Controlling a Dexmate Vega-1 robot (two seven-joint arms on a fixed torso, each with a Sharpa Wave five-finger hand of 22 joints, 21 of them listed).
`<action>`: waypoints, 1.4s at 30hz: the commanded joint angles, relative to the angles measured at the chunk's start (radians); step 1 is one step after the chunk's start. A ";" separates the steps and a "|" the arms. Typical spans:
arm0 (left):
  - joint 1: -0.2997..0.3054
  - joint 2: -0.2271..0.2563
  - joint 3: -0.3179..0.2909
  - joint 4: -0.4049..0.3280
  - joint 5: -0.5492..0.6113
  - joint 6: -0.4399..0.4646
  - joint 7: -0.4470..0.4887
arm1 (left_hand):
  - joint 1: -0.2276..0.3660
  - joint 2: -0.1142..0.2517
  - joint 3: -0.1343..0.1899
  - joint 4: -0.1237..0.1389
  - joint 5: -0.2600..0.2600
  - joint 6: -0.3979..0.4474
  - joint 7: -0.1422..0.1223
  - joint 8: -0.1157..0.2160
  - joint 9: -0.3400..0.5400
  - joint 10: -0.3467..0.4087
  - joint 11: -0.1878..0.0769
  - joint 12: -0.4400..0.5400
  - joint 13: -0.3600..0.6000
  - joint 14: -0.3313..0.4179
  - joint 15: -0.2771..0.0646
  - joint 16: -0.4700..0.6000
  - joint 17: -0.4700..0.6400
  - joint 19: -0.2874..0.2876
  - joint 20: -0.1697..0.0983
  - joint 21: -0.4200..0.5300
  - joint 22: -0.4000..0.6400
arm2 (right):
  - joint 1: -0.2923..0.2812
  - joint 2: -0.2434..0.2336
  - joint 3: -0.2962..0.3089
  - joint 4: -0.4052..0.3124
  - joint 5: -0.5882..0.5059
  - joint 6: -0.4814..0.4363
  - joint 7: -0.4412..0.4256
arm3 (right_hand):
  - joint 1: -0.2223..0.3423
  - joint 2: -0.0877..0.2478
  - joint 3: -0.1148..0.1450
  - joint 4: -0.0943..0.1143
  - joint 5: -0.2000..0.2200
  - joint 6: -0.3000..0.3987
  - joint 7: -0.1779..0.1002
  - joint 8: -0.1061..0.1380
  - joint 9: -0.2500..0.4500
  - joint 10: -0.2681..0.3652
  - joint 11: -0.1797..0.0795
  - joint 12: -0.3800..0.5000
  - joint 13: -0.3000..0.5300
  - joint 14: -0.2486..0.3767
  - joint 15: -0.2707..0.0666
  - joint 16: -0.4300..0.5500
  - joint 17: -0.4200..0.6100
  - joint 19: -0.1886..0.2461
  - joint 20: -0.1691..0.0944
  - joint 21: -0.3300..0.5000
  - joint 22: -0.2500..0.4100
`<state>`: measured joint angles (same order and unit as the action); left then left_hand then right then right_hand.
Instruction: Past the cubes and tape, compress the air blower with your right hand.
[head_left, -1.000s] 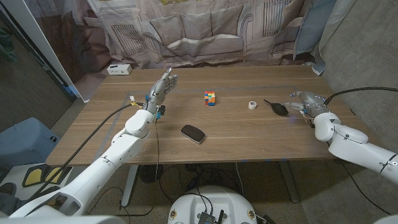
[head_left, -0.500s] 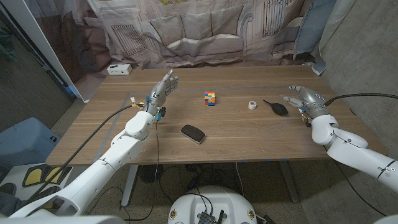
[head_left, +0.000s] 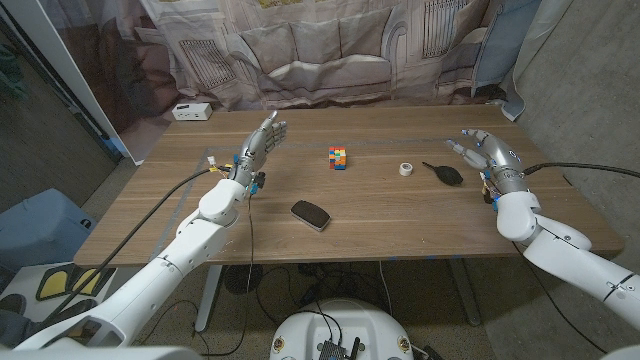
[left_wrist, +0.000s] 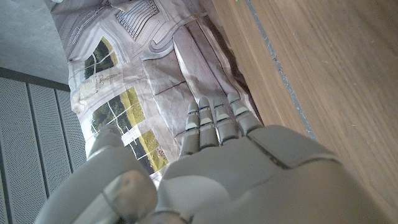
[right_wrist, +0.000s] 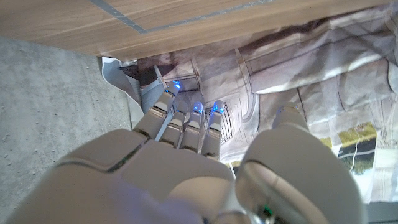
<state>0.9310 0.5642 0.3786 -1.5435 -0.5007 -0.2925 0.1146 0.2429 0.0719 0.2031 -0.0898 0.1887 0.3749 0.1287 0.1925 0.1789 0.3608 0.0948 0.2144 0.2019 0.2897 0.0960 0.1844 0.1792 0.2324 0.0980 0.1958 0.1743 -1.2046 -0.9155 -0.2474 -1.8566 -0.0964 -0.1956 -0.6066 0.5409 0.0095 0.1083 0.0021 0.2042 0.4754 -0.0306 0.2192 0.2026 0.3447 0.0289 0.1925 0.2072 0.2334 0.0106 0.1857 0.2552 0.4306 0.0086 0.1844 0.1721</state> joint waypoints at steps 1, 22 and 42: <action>0.000 -0.012 0.011 0.010 0.012 -0.021 -0.003 | 0.003 0.004 0.002 -0.002 -0.001 0.008 -0.003 0.001 0.006 0.013 -0.003 0.002 0.003 0.009 -0.007 0.005 0.001 0.012 0.001 0.003 0.004 | -0.024 0.086 0.041 0.058 0.041 0.244 -0.044 | -0.012 0.001 0.000 0.004 0.003 -0.016 -0.001 -0.006 0.002 0.008 0.005 0.007 0.001 -0.002 0.005 0.011 -0.003 -0.009 0.000 0.003 0.002; 0.039 0.001 -0.018 -0.047 0.022 -0.010 0.051 | 0.003 0.004 0.003 -0.006 -0.002 -0.006 -0.002 -0.004 0.006 -0.010 0.005 -0.006 0.003 -0.038 0.000 -0.007 0.001 -0.012 0.006 -0.005 0.004 | 0.063 0.236 0.032 0.229 0.193 0.591 0.102 | -0.032 0.008 -0.001 0.006 0.003 -0.012 0.009 -0.009 0.002 -0.014 0.034 0.004 0.001 -0.007 0.014 0.014 -0.010 -0.013 0.001 0.006 0.001; 0.026 -0.006 -0.012 -0.005 0.023 -0.034 0.027 | 0.003 0.003 0.003 -0.008 -0.002 -0.031 -0.011 -0.010 0.005 -0.039 -0.002 -0.013 0.003 -0.066 -0.014 -0.009 0.001 -0.026 0.008 -0.007 0.004 | 0.105 0.309 0.025 0.333 0.561 0.775 0.430 | -0.090 0.004 -0.021 0.023 0.003 0.002 0.007 -0.014 -0.005 -0.046 0.028 -0.002 -0.001 -0.055 0.027 0.006 -0.014 -0.055 0.004 -0.003 0.002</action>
<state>0.9608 0.5611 0.3660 -1.5642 -0.4789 -0.3139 0.1499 0.2450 0.0739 0.2060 -0.0926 0.1887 0.3493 0.1214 0.1846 0.1789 0.3266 0.0928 0.2032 0.2019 0.2292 0.0807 0.1769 0.1765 0.2110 0.1054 0.1917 0.1743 -1.1110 -0.6355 -0.2207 -1.5489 0.2872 0.5300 -0.3287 0.4636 0.0110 0.0887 0.0209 0.2041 0.4751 -0.0123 0.2090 0.1956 0.3097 0.0554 0.1930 0.2046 0.1887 0.0372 0.1947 0.2414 0.3872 0.0126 0.1845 0.1724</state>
